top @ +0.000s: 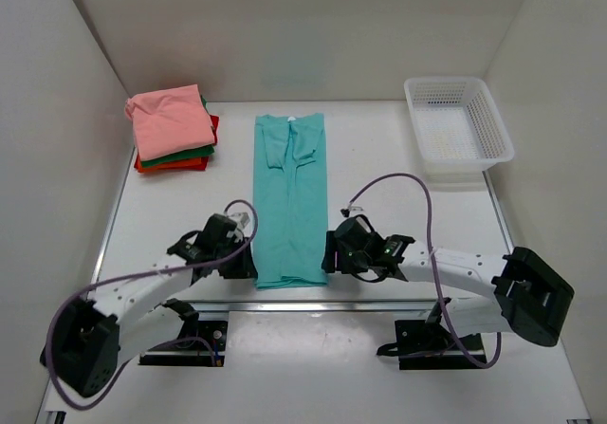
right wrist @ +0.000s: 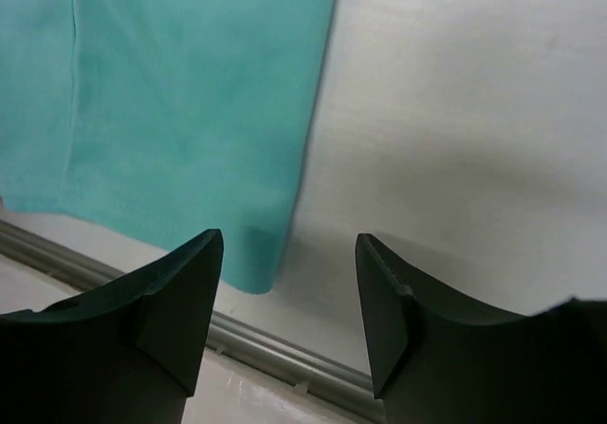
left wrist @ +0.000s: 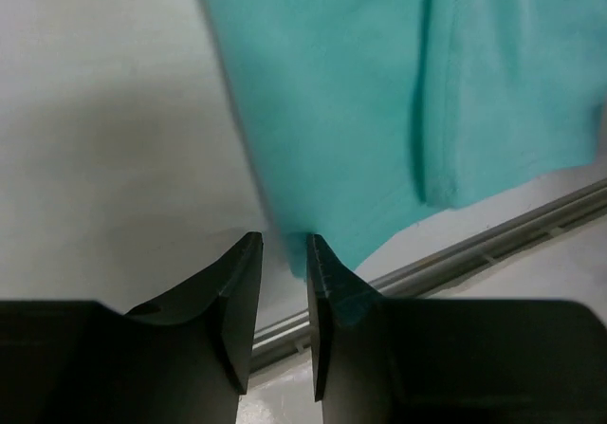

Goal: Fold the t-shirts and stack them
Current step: Rotate the tshirt 90 degrees, then grab the bottom of the folded rectangular tshirt with both arms

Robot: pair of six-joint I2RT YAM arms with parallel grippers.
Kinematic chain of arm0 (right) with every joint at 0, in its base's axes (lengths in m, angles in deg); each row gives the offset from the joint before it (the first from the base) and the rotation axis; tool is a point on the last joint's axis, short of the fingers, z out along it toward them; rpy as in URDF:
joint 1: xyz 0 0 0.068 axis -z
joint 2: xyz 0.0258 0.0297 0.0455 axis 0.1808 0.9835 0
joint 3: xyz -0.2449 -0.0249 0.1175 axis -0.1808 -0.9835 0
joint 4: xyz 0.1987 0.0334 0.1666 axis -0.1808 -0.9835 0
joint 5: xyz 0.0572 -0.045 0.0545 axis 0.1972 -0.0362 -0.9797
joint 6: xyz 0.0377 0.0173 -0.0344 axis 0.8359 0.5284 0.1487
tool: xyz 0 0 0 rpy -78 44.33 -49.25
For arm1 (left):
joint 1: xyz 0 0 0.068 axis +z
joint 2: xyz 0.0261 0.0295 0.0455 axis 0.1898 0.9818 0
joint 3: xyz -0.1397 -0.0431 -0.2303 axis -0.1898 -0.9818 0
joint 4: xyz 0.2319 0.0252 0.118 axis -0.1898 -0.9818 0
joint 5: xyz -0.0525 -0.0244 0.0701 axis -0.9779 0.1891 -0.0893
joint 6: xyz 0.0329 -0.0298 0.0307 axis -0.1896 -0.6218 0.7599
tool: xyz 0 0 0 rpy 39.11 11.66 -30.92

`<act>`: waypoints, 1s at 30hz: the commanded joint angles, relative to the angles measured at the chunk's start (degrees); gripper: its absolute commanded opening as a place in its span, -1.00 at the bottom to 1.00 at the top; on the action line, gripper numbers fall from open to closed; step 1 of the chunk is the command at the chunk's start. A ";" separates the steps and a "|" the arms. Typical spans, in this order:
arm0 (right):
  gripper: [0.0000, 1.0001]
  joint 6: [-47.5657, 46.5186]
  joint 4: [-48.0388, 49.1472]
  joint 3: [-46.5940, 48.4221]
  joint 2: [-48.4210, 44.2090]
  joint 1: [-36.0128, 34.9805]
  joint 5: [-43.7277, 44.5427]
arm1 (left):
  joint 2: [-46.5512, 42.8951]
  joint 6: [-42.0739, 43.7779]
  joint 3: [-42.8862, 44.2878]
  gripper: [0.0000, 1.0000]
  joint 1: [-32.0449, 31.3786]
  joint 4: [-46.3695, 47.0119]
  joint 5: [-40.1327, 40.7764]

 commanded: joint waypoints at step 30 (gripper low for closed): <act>-1.00 0.40 -1.26 -0.50 3.19 -4.37 -15.50 | -20.70 -13.90 -12.19 -1.00 -2.51 1.78 -3.82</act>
